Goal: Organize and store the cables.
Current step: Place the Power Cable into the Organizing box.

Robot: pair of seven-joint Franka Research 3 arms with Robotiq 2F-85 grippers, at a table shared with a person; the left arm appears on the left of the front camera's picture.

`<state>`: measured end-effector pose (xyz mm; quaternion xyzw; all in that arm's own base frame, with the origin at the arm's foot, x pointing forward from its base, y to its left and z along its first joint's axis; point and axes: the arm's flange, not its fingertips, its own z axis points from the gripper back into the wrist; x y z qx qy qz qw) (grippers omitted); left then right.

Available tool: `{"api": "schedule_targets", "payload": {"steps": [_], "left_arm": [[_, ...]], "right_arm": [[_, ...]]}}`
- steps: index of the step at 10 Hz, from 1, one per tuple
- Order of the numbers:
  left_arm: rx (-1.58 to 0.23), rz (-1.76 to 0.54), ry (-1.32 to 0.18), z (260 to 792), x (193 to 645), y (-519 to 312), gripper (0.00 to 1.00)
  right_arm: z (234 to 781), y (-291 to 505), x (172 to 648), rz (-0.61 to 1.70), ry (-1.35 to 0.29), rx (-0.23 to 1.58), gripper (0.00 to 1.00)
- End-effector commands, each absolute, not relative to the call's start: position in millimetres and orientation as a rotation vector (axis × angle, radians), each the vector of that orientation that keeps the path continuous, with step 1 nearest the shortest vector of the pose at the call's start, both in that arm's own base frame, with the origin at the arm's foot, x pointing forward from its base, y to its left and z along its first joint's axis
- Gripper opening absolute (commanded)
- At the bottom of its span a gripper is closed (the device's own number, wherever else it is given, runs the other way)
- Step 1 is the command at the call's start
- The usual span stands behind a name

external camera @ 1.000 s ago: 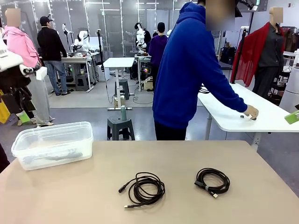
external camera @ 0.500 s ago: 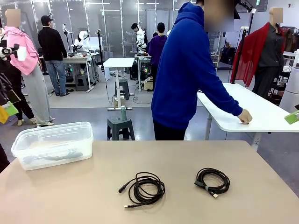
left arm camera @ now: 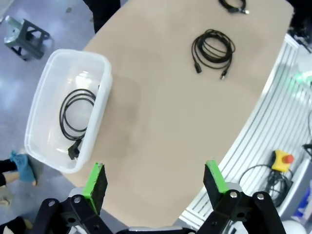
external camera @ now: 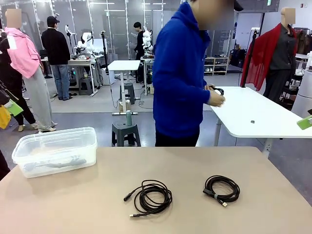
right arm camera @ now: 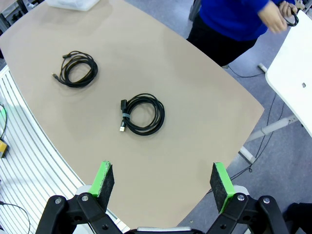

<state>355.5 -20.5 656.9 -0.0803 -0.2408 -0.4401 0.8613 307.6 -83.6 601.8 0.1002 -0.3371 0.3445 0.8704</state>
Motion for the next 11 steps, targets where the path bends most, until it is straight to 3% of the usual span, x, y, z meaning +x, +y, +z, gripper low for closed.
{"api": "schedule_targets", "payload": {"steps": [1,5,6,11], "left_arm": [[-0.078,-0.873,-0.523,642.2,342.6,-26.6,1.0],[-0.127,-0.999,-0.611,632.6,330.9,-14.0,1.0],[-0.12,-0.918,-0.551,642.4,336.7,-20.9,1.0],[-0.12,-0.918,-0.551,642.4,336.7,-20.9,1.0]], "right_arm": [[600.7,-84.8,307.5,0.727,-0.708,0.214,1.0],[600.7,-84.8,307.5,0.727,-0.708,0.214,1.0],[600.7,-84.8,307.5,0.727,-0.708,0.214,1.0],[600.7,-84.8,307.5,0.727,-0.708,0.214,1.0]]}}
